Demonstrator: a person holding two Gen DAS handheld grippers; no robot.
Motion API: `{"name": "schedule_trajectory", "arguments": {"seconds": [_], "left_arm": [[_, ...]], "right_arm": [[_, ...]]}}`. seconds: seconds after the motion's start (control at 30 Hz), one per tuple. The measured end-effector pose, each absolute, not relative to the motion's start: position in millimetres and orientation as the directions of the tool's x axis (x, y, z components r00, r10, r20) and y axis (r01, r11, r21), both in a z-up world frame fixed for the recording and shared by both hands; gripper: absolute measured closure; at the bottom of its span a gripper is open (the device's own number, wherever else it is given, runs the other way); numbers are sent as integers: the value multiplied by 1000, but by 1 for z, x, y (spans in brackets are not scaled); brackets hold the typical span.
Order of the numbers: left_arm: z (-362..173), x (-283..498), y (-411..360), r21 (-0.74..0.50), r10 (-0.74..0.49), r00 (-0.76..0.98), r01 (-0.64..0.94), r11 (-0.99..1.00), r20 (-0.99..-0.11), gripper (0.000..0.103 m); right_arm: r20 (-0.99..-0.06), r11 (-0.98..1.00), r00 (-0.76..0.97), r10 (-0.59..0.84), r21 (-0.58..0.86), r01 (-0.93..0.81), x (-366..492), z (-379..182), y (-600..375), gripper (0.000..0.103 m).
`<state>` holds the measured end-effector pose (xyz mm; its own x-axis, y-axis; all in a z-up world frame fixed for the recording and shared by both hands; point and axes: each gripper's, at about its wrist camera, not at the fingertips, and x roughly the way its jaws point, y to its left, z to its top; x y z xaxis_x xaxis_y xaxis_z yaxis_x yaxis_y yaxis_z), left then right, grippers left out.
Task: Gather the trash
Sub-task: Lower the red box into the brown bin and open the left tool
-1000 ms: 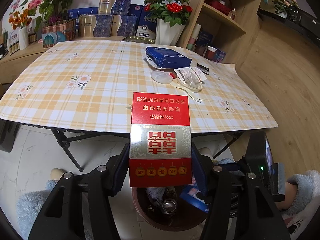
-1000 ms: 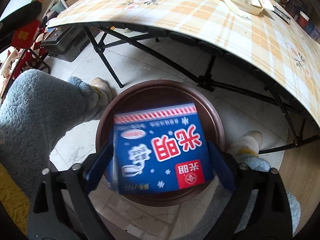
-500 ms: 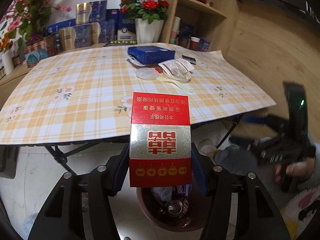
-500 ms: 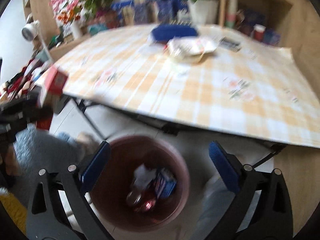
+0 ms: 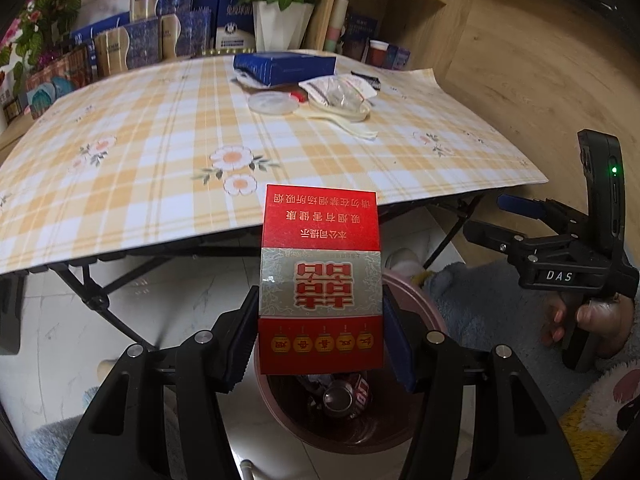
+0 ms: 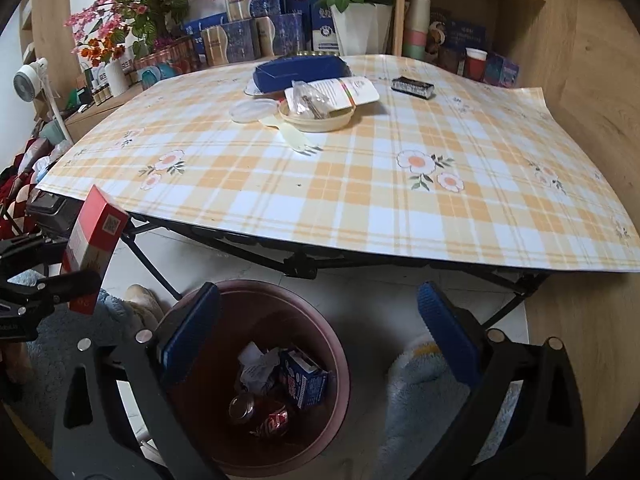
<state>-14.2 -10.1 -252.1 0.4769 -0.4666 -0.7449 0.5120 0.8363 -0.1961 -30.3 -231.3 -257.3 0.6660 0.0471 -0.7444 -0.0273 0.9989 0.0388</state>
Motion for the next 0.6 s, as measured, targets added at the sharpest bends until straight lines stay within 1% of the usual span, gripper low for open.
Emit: {"name": "schedule_trajectory", "arguments": {"seconds": [0.27, 0.43, 0.6], "left_arm": [[-259, -16, -21, -174, -457, 447, 542, 822, -769, 47], [-259, -20, -27, -152, -454, 443, 565, 811, -773, 47], [-259, -20, -27, -156, -454, 441, 562, 813, -774, 47]], "right_arm": [[-751, 998, 659, 46, 65, 4, -31, -260, -239, 6], [-746, 998, 664, 44, 60, 1, -32, -258, -238, 6], [-747, 999, 663, 42, 51, -6, -32, -258, -236, 6]]}}
